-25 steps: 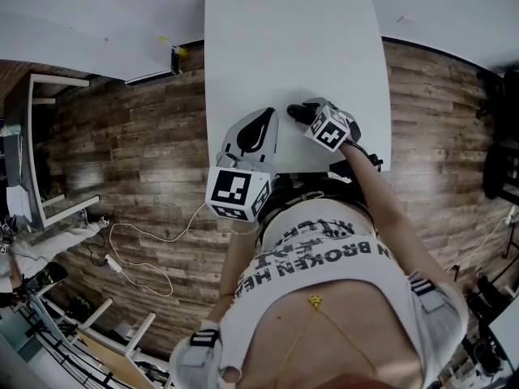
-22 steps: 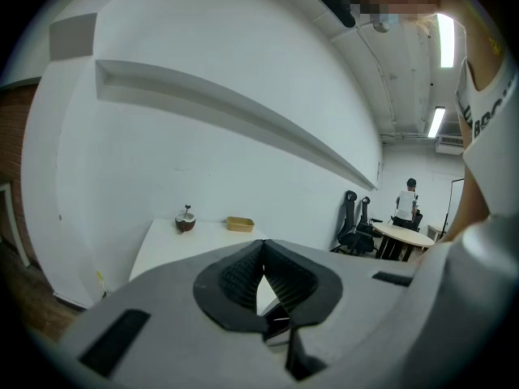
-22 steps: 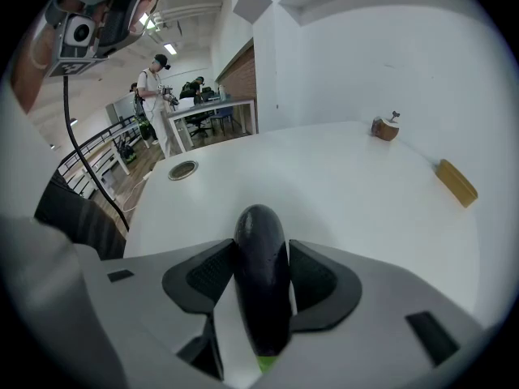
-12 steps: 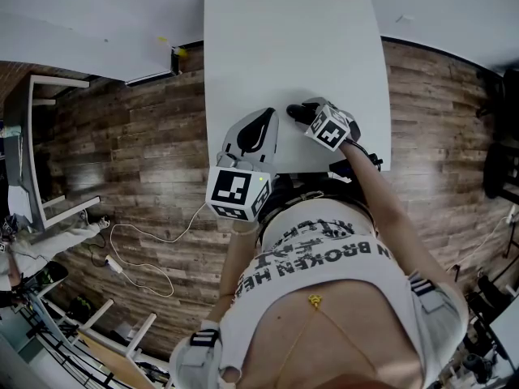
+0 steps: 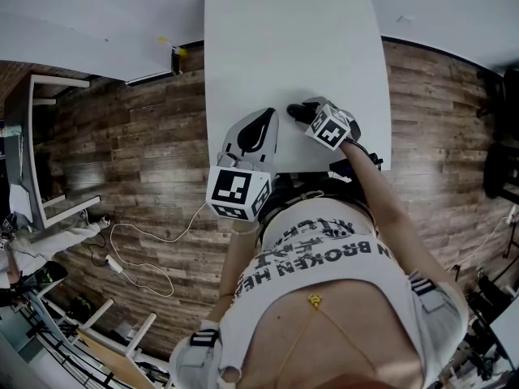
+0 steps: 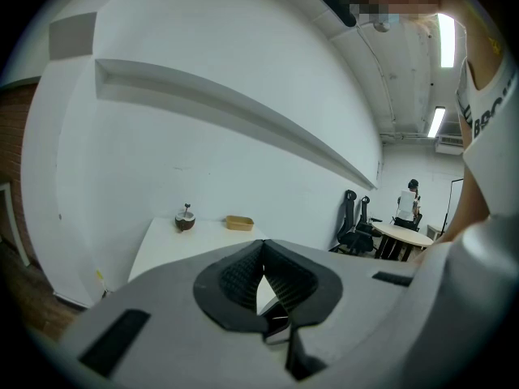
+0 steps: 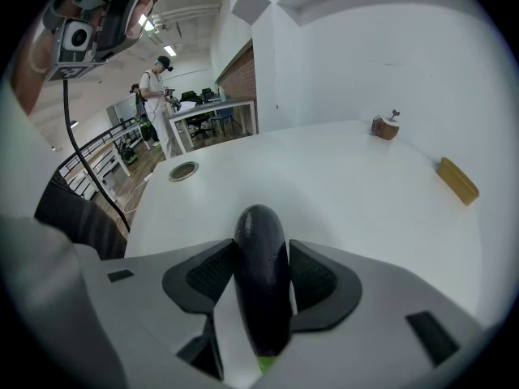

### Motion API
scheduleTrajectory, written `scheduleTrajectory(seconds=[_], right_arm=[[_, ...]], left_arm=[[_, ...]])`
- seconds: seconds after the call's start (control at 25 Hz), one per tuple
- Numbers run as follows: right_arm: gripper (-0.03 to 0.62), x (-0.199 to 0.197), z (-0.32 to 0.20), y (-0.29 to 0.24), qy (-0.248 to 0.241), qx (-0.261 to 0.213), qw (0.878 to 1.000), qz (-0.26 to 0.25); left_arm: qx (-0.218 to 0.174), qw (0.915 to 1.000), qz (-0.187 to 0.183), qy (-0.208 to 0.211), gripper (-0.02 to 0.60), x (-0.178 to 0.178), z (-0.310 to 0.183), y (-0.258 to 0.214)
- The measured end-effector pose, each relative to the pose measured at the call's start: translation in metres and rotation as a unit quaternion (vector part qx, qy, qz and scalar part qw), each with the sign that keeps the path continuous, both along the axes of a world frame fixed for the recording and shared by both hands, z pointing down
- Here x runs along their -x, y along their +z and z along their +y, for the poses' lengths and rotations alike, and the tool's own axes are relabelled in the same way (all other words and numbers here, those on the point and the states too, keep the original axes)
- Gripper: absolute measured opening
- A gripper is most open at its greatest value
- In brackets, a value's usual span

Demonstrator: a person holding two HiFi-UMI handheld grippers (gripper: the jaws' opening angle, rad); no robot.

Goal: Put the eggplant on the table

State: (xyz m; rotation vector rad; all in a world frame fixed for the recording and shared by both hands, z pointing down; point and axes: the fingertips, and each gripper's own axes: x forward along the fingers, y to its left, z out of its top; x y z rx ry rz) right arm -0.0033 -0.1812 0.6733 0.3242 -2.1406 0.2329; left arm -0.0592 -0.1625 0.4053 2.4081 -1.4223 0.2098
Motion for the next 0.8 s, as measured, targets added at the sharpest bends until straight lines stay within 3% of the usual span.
scheduleTrajectory(seconds=[0.8], right_arm=[[0.239, 0.0012, 0.0033, -0.0049, 0.022, 0.041, 0.999, -0.019]], left_arm=[[0.005, 1.0, -0.001, 0.003, 0.006, -0.0017, 0.0006, 0.0044]])
